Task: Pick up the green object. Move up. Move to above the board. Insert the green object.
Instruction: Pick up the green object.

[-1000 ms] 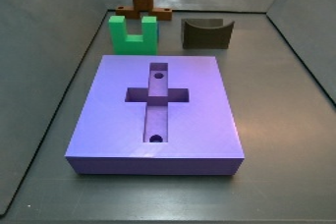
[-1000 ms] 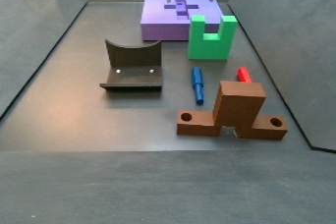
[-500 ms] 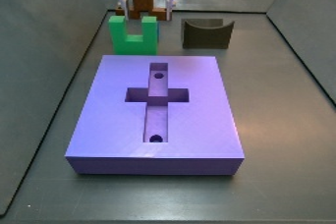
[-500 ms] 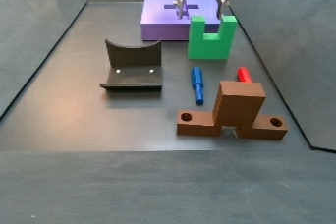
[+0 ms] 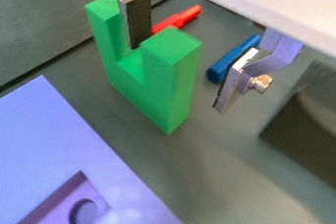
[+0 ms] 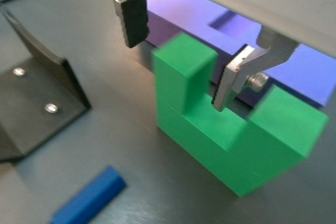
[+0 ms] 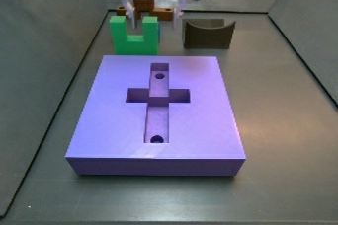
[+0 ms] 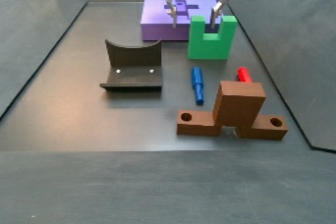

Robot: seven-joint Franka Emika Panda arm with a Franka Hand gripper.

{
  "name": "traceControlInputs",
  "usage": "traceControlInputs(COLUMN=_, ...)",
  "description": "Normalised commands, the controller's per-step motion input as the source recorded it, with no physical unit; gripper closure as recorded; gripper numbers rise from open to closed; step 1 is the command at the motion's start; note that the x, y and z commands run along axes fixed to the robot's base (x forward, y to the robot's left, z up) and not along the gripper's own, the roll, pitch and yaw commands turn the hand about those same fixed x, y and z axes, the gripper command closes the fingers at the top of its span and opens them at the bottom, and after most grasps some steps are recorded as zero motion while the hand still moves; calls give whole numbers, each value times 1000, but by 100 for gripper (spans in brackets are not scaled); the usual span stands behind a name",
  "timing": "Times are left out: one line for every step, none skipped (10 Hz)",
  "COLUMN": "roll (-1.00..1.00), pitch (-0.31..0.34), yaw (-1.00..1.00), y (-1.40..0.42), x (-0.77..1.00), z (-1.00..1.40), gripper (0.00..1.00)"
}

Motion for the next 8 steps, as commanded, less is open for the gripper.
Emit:
traceControlInputs(roll=87, pitch=0, yaw=-51, y=0, x=-91, z=-71, gripper=0)
traceControlInputs(roll=0, pitch=0, yaw=0, y=0, x=0, z=-34, gripper=0)
traceControlInputs(roll=-64, pitch=0, yaw=0, y=3, x=0, z=0, gripper=0)
traceControlInputs(roll=0, pitch=0, yaw=0, y=123, x=0, z=-186, gripper=0)
traceControlInputs(roll=19, pitch=0, yaw=-3, y=40, x=0, z=-197, gripper=0)
traceControlInputs(roll=0, pitch=0, yaw=0, y=169, x=0, z=-166, gripper=0)
traceControlInputs(roll=0, pitch=0, yaw=0, y=0, x=0, z=-26, gripper=0)
traceControlInputs(roll=93, pitch=0, yaw=0, y=-137, x=0, z=0, gripper=0)
